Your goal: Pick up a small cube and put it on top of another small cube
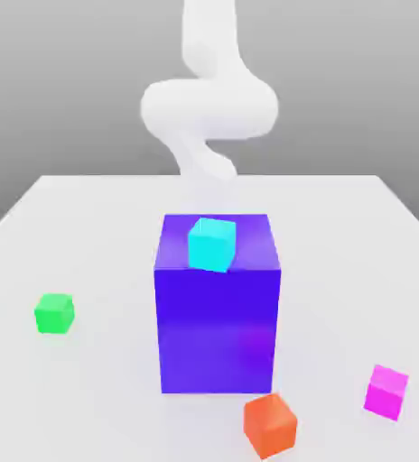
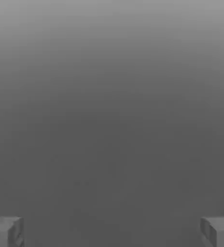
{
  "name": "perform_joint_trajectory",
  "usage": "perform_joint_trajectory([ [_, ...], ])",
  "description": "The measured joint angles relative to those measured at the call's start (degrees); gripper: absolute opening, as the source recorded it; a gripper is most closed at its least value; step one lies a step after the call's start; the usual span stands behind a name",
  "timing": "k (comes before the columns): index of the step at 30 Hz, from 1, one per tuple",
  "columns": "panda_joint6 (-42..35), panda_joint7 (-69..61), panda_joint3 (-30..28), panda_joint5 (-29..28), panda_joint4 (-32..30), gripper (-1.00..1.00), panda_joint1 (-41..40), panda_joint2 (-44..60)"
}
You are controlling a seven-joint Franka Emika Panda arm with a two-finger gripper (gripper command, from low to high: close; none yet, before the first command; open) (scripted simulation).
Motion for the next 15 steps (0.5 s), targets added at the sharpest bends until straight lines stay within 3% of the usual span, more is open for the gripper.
perform_joint_trajectory([
  [8,6.82,18.22,10.75,-1.46,-2.96,0.00,-2.40,16.54],
  [15,12.60,36.37,19.22,-6.27,-5.49,0.00,-3.16,31.11],
])
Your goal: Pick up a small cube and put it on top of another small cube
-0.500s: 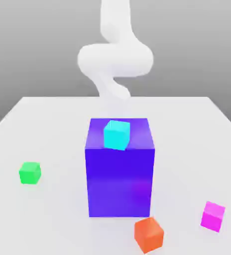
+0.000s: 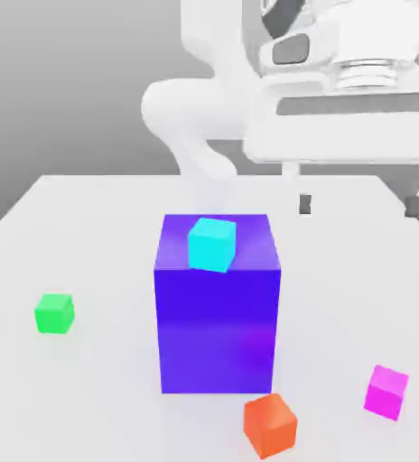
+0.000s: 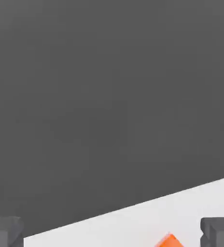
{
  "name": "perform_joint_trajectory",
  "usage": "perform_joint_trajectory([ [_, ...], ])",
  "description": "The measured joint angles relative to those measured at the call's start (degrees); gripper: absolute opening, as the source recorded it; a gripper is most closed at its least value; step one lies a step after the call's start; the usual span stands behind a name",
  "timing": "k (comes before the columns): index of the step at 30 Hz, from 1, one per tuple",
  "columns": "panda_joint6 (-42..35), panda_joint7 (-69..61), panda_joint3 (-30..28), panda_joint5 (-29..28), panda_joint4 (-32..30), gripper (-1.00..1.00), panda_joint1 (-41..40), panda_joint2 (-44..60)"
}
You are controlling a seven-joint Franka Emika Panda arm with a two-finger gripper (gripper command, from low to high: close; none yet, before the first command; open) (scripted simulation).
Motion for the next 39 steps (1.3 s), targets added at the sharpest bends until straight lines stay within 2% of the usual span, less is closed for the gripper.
perform_joint_trajectory([
  [4,3.13,11.46,2.46,-4.31,-1.38,0.00,2.36,8.73],
  [11,8.77,29.53,1.51,-9.27,-3.73,0.00,9.65,23.54],
  [16,15.83,36.72,-5.77,-16.37,-1.81,0.00,16.34,33.90],
  [17,16.79,37.49,-6.89,-17.34,-1.49,-1.00,17.27,35.20],
  [24,16.88,37.46,-6.86,-17.27,-1.51,-1.00,17.27,35.16],
  [29,10.58,31.41,-0.73,-9.35,-3.76,-1.00,12.69,26.11],
  [32,11.14,27.85,0.37,-6.75,-2.64,-1.00,10.08,23.06],
  [39,11.93,22.30,-8.53,-6.46,-5.44,-1.00,-0.86,15.41],
])
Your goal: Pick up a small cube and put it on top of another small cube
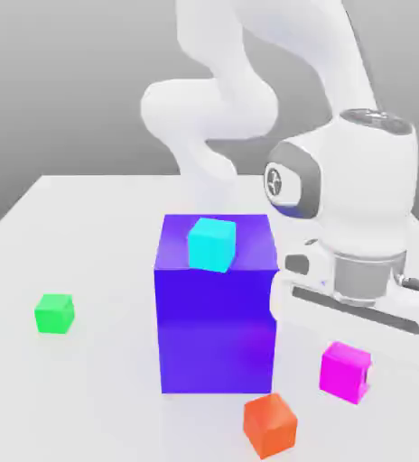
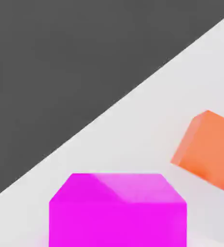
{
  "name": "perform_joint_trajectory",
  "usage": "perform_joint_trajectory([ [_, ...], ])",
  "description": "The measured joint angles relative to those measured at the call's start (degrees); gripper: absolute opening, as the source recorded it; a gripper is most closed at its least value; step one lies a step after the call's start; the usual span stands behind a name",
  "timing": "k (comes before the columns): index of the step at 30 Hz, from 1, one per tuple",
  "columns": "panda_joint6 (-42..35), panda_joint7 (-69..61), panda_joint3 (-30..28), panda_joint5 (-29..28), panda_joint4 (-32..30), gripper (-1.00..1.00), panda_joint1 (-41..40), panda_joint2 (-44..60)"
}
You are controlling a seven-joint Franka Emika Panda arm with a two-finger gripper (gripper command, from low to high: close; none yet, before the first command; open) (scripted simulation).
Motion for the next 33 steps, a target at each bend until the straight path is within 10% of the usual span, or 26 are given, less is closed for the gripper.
perform_joint_trajectory([
  [14,-1.67,-10.35,-19.72,0.73,-13.13,-1.00,-30.70,-16.28],
  [29,7.34,-18.70,-26.73,13.49,-20.83,-1.00,-33.70,-4.71],
  [30,8.86,-19.92,-25.95,15.23,-20.77,1.00,-33.96,-3.04],
  [33,8.86,-19.92,-25.95,15.23,-20.77,1.00,-34.08,-3.04],
])
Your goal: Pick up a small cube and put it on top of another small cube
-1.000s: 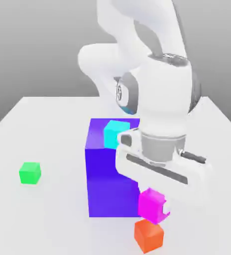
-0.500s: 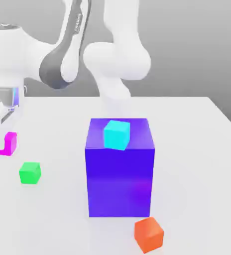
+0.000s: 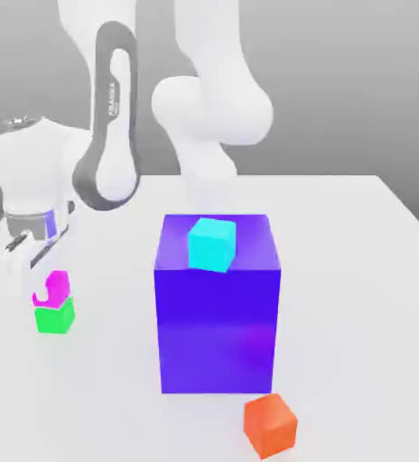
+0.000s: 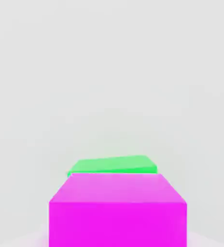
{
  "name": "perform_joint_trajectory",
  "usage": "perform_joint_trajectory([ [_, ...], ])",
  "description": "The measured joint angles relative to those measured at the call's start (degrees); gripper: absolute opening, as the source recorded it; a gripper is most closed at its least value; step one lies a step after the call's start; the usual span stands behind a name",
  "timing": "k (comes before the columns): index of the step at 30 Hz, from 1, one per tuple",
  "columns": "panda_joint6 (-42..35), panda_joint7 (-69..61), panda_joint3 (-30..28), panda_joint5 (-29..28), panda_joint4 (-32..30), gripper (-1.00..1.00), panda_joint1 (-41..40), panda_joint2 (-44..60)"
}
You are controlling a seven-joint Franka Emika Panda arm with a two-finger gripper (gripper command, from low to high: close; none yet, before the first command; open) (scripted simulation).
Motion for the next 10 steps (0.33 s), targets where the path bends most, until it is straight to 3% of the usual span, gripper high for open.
perform_joint_trajectory([
  [4,0.13,-0.06,0.02,0.08,0.01,1.00,-0.10,0.20],
  [10,-9.82,4.70,0.71,-6.76,-0.46,1.00,-2.50,-10.45],
])
